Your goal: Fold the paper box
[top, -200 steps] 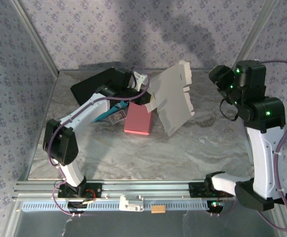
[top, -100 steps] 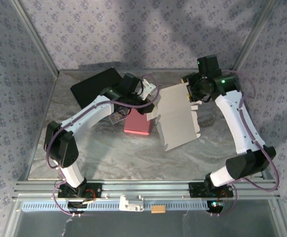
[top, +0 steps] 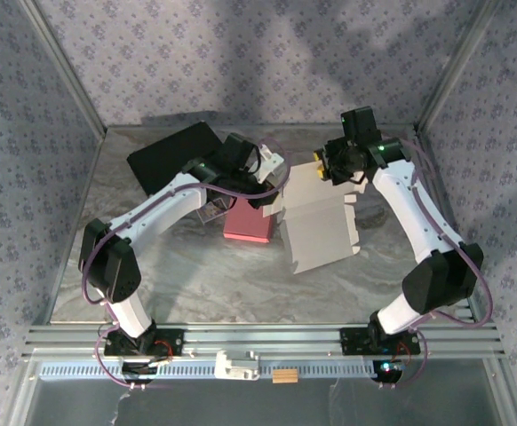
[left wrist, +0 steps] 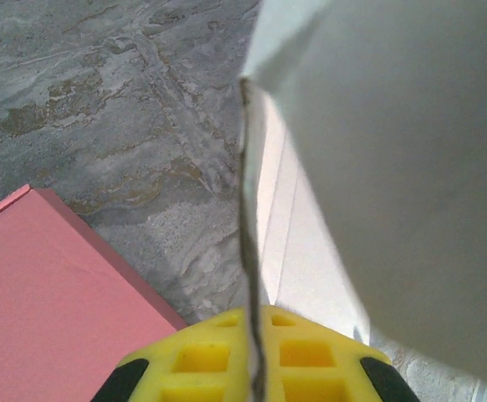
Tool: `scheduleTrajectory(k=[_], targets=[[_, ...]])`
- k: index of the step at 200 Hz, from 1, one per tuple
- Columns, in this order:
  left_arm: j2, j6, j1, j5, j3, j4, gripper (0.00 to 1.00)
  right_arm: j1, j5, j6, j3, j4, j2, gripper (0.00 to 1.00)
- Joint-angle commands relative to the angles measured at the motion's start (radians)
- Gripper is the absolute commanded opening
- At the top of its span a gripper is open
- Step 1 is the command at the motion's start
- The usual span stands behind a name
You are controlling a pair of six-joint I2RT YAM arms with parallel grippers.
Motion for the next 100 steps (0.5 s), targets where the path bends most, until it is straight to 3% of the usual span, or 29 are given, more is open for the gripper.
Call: scheduleTrajectory(k=[1,24,59,100], targets=[[-0.021,0.027,-0.003,-0.008,0.02,-0.009,0.02,-0.009,-0.013,0.007,-0.016,0.01,-0.025,0.25],[-0.015,0.029,-0.001,-0.003,0.021,-0.015,0.02,-0.008,-0.003,0.004,-0.019,0.016,-0.032,0.22],[-0.004,0.025,-0.002,0.013,0.022,-0.019,0.02,-0.013,0.036,-0.002,-0.043,0.055,-0.08,0.32],[0.005,0.021,0.004,0.024,0.023,-0.021,0.02,-0.016,0.029,0.0,-0.056,0.099,-0.106,0.25]])
